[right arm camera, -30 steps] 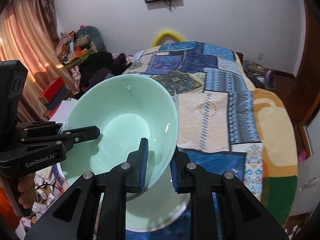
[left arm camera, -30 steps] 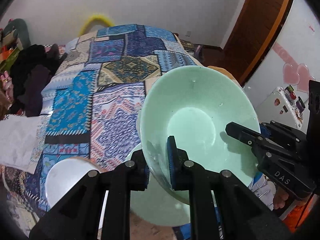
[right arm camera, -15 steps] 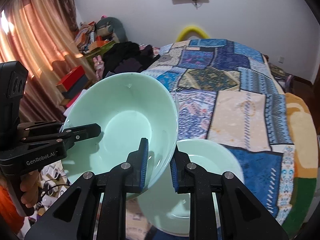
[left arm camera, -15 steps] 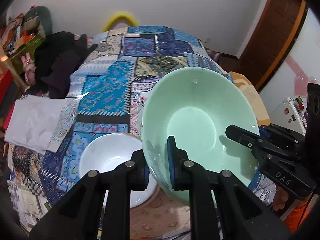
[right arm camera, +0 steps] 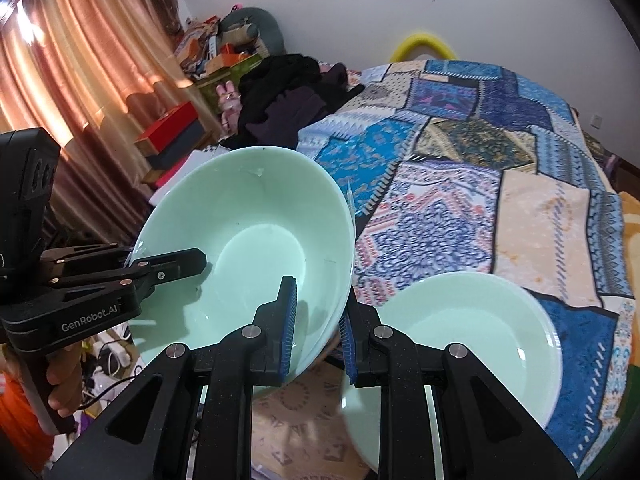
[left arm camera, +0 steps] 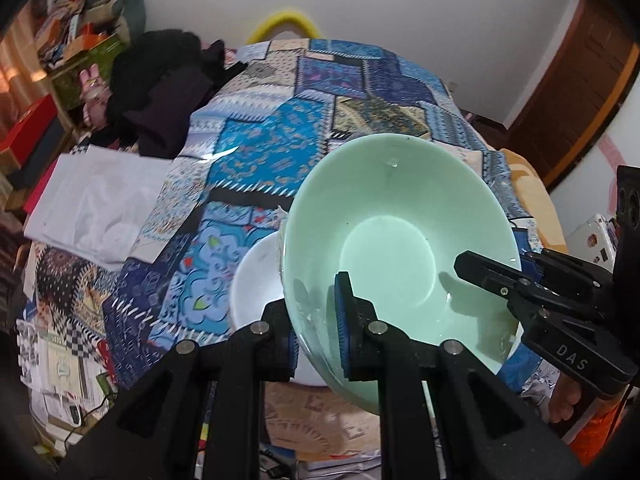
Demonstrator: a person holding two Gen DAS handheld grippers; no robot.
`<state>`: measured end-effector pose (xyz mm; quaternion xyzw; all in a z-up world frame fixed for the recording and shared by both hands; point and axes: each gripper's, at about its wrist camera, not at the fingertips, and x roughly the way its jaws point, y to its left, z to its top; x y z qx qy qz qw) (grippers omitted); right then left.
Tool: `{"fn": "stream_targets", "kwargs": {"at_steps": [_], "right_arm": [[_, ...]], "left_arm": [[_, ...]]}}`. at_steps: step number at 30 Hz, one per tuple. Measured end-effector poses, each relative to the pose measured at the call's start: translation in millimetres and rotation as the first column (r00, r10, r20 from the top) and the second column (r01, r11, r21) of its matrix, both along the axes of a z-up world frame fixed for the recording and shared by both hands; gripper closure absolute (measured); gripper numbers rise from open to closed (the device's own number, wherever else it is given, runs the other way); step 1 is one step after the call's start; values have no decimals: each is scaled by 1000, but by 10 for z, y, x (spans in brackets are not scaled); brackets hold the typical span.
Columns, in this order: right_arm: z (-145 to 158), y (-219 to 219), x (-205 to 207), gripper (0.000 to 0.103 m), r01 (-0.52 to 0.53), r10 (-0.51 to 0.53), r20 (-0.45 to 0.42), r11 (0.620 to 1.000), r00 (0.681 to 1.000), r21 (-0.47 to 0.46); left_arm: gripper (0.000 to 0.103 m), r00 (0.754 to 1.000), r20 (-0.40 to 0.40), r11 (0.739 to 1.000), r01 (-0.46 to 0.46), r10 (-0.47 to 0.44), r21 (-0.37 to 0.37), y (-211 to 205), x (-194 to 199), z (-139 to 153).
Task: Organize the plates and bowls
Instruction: 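Lower the mint green bowl into the white bowl with both grippers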
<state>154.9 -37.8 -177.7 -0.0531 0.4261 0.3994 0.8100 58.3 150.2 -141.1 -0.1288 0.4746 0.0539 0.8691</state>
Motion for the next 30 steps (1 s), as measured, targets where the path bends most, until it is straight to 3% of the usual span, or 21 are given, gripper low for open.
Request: {"fn": "stream_targets", "kwargs": {"at_steps": [19,30], "right_arm": [[-424,320,19,85,-34,27,-107,997,994,-63],[-515,301,77,85,-31,22,-135,998,991,-63]], "left_arm": [[88,993,-104,997,-58,53,-49,378,-16,-578],[88,991,-127,996,-51,41,-79,407,64,-736]]}}
